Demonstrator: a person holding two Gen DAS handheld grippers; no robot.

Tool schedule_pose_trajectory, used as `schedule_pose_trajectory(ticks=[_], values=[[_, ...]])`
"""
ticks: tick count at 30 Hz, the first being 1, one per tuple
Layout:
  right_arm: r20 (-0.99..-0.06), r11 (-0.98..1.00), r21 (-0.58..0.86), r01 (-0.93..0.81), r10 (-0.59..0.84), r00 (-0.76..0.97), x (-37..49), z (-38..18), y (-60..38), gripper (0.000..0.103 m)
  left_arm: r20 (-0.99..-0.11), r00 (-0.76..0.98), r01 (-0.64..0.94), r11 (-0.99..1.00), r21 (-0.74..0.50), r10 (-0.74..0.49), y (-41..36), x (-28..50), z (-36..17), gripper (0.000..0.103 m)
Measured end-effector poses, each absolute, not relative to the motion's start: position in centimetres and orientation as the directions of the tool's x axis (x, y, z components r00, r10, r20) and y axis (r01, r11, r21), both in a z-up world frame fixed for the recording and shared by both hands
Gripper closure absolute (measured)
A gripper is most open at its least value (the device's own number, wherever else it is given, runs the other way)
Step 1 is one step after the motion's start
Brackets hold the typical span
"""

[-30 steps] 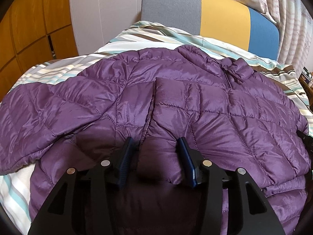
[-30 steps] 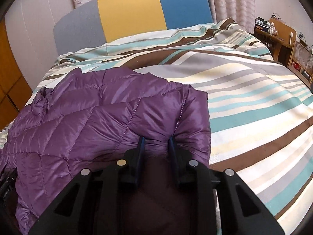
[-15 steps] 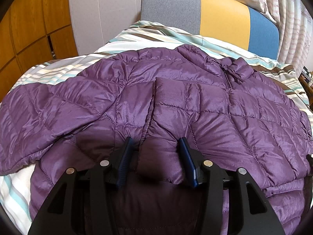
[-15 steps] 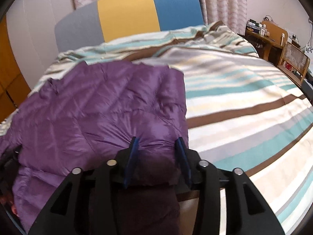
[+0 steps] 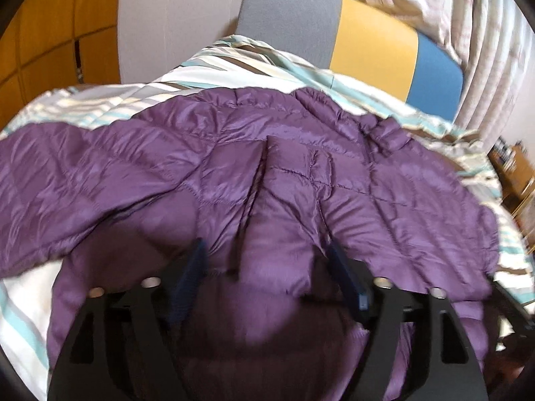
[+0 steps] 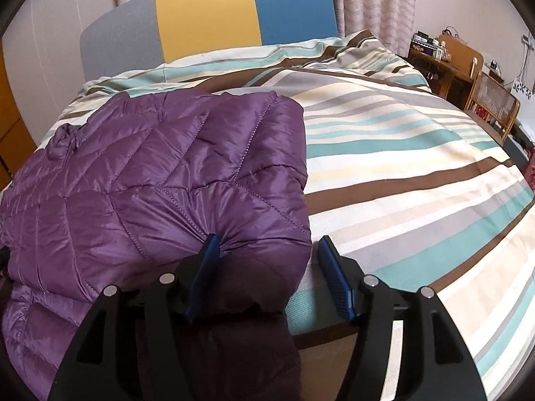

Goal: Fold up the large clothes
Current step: 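Grasp the other sleeve with the left tool and lift it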

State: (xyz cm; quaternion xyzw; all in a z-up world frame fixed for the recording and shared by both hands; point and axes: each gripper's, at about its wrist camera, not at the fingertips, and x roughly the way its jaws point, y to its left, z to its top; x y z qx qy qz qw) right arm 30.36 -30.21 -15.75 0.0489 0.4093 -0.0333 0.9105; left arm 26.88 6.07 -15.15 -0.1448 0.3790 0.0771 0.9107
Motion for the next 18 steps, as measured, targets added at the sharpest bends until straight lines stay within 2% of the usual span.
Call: schedule_pose_trajectory(ticks=[1,8,18], values=[[-0.748,0.994,0.051,0.101,-0.028,0.663,30.3,-15.7,-30.1,0.042,-0.708,0.706,-0.259,0.941,-0.219,0.030,6.4,26.3,-15.0,0.014],[-0.747,0.993,0.046,0.106,-0.036,0.663,30.3,-15.7,-29.9,0.040,-0.676,0.733,-0.387,0.861,-0.330,0.071,11.2,21.8,-13.9,0.014],[-0.748,0.993,0.043,0.111,-0.042,0.663,30.2,-15.7,-29.7,0.038,-0.673,0.717,-0.546,0.746,-0.383,0.179,18.1,15.9,-14.2,0.014]])
